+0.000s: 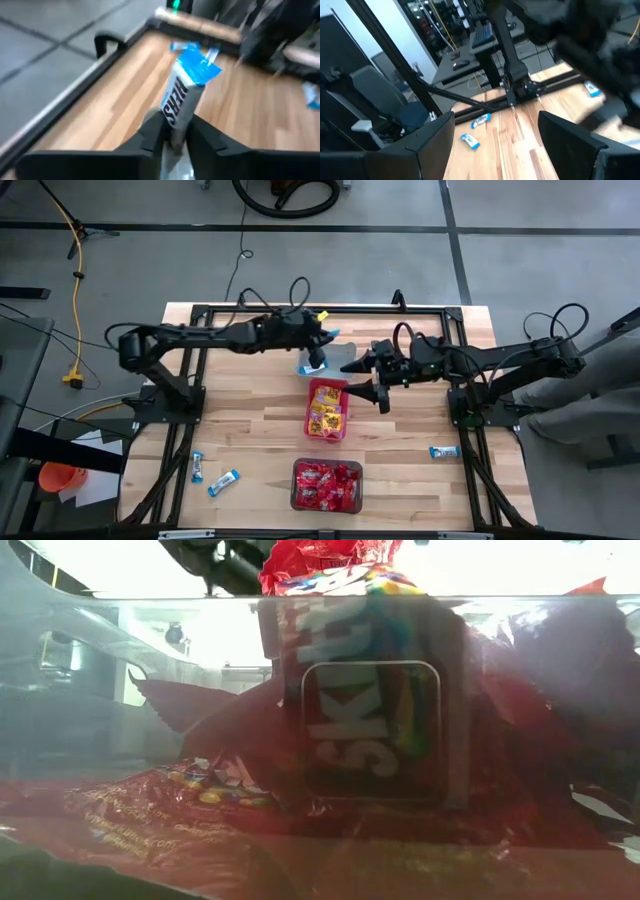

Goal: Sort candy
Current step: Put the white candy into the white bin

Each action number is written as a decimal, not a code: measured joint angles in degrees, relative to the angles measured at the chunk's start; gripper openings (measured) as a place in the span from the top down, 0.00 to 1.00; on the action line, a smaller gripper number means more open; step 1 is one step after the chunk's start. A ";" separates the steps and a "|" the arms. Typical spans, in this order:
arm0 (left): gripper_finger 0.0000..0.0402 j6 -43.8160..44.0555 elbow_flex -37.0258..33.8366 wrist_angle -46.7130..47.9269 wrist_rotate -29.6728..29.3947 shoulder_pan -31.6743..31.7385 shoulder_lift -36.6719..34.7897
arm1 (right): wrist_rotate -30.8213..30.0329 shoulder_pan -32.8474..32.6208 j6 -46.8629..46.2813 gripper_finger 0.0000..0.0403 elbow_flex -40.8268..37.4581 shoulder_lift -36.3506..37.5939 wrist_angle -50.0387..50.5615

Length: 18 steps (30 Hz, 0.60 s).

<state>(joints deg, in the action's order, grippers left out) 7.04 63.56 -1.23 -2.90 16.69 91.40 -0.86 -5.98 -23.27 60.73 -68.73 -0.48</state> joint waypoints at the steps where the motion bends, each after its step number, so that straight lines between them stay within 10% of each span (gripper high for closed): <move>1: 0.81 0.34 -0.04 0.66 -0.01 0.09 0.91 | 0.00 0.00 0.01 0.30 0.00 0.00 -0.49; 11: 0.44 6.00 -0.09 3.32 1.27 -1.79 0.96 | -0.03 0.00 0.96 0.30 0.00 0.00 -1.56; 18: 0.36 7.66 -0.09 3.96 11.45 -2.17 -8.10 | -0.04 0.00 3.47 0.30 -0.02 1.36 -1.70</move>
<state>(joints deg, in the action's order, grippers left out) 14.70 63.47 2.74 8.55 14.52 83.30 -0.91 -5.98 -19.80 60.71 -67.36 -2.18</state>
